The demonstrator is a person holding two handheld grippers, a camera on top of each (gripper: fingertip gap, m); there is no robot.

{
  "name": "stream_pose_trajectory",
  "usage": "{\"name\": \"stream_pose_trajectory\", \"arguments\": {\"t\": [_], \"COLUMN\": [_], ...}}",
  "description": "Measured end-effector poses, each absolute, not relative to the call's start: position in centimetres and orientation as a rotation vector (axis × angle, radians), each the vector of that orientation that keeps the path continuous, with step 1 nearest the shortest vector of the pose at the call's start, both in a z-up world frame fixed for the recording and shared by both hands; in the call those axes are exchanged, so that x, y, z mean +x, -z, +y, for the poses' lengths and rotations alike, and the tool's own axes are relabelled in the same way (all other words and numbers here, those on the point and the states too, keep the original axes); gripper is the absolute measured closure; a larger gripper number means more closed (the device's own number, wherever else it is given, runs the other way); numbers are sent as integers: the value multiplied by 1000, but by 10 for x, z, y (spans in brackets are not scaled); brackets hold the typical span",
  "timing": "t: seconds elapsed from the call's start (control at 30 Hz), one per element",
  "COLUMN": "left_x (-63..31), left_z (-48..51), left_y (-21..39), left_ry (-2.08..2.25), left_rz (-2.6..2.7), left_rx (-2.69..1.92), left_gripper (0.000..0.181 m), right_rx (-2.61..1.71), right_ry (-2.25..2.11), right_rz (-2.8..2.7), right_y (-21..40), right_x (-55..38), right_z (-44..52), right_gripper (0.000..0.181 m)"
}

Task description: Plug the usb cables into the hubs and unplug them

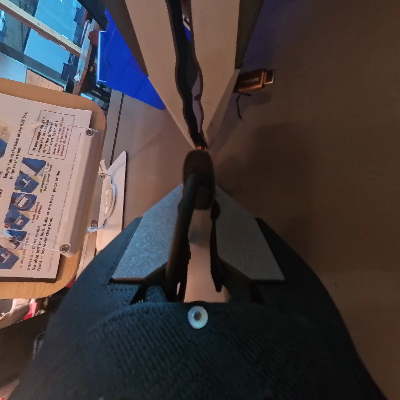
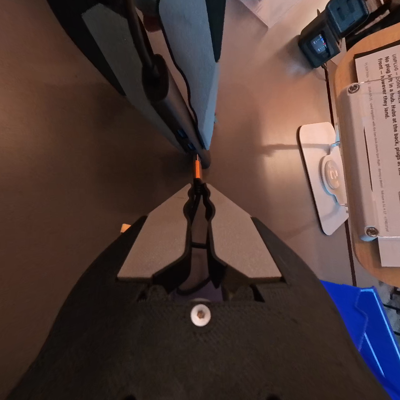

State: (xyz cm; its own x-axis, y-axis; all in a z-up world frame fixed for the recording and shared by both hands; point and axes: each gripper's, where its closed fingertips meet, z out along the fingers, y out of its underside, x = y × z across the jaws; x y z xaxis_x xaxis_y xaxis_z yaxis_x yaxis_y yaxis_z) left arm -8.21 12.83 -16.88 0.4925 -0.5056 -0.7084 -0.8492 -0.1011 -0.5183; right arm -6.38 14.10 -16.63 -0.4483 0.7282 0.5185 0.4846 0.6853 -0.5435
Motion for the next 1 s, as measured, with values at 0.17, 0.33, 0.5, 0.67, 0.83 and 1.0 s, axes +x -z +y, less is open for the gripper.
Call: {"name": "stream_pose_trajectory", "arguments": {"t": [0.17, 0.33, 0.5, 0.67, 0.83, 1.0], "left_x": [-78, -73, -69, -66, -62, -61], "left_z": [124, 119, 117, 114, 111, 111], "left_y": [163, 145, 142, 139, 144, 136], "left_ry": [-401, -298, -277, -271, -260, -195], "left_rz": [1147, 1092, 1089, 1090, 1123, 1075], "left_rx": [-1725, -1684, -1675, -1663, -1675, -1658], "left_gripper": [165, 167, 167, 167, 167, 167], "right_rx": [-897, -875, -863, -846, -858, -847], "right_ry": [-511, -665, -711, -741, -766, -808], "right_rz": [-2120, -2069, -2062, -2062, -2091, -2057], "right_y": [158, 137, 133, 130, 134, 126], "right_x": [-61, -57, -55, -52, -51, -51], "right_z": [136, 129, 125, 122, 120, 119], "right_gripper": [179, 179, 179, 178, 178, 177]}}
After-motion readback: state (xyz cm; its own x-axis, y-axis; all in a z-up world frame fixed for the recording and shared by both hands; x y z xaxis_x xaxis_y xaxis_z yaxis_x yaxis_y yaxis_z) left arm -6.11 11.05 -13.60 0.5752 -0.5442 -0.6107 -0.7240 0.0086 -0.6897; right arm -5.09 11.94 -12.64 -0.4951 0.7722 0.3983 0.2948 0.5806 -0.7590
